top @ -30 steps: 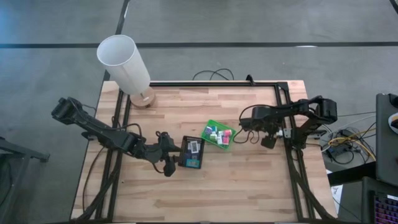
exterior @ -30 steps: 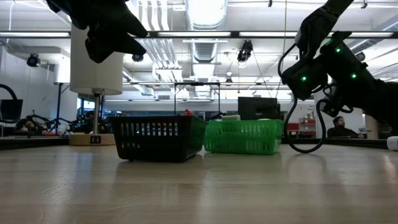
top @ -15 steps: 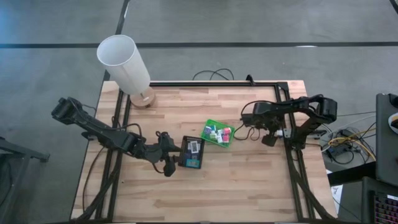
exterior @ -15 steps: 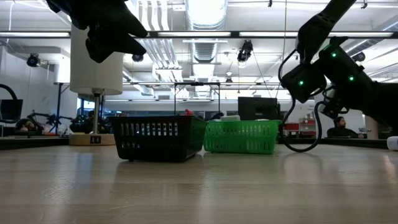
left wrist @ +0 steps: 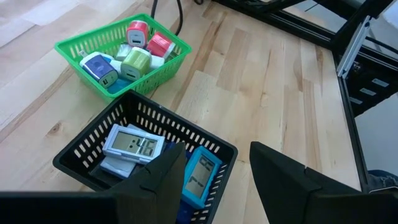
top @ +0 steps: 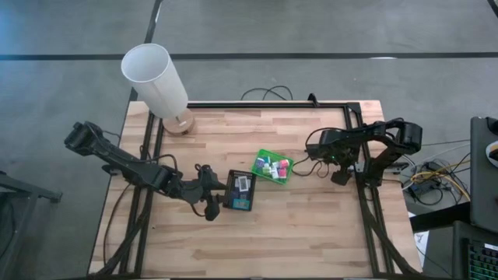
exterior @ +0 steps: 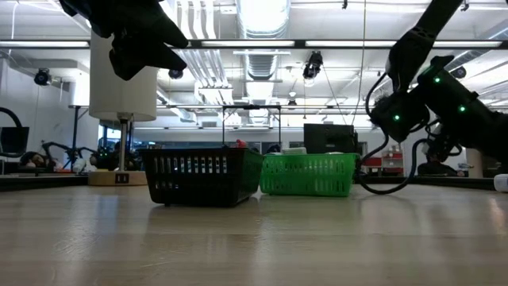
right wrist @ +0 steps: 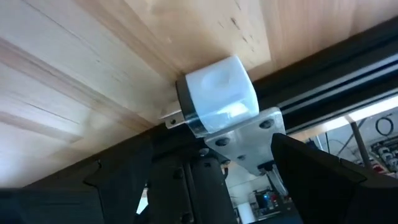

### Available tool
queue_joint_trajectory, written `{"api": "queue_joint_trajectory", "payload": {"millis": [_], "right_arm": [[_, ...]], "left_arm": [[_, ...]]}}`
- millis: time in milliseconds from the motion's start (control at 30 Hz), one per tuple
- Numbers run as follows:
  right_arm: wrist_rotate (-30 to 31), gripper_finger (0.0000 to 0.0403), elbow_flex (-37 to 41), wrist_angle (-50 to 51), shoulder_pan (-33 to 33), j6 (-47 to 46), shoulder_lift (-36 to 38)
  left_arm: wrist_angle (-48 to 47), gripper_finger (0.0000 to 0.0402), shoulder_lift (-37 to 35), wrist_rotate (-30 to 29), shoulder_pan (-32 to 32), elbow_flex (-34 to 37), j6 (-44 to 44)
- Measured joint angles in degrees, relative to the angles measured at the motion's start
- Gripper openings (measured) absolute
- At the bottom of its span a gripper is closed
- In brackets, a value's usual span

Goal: Pick & Place Office items
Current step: Put the white black charger adapter into the green basket

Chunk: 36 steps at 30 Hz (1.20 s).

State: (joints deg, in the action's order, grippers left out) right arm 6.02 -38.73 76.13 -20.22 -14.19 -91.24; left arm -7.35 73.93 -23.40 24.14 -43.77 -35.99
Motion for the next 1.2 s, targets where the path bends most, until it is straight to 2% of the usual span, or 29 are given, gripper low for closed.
{"api": "queue_joint_trajectory", "payload": {"millis": [267, 833, 1000, 1200], "right_arm": [[-0.04, 0.0320, 0.24, -4.98, 0.01, 1.13, -0.02], [-0.02, 0.0318, 0.29, -5.01, 0.01, 1.14, -0.02], [0.09, 0.0290, 0.86, -6.16, 0.01, 0.97, -0.04], [0.39, 0.0227, 0.86, -6.22, 0.01, 0.84, -0.04]], "left_arm": [[0.00, 0.0188, 0.00, 0.00, 0.02, 0.00, -0.01], [0.00, 0.0188, 0.00, 0.00, 0.02, 0.00, 0.00], [0.00, 0.0188, 0.00, 0.02, 0.00, 0.00, -0.02], [0.00, 0.0188, 0.00, 0.02, 0.01, 0.00, -0.05]]}}
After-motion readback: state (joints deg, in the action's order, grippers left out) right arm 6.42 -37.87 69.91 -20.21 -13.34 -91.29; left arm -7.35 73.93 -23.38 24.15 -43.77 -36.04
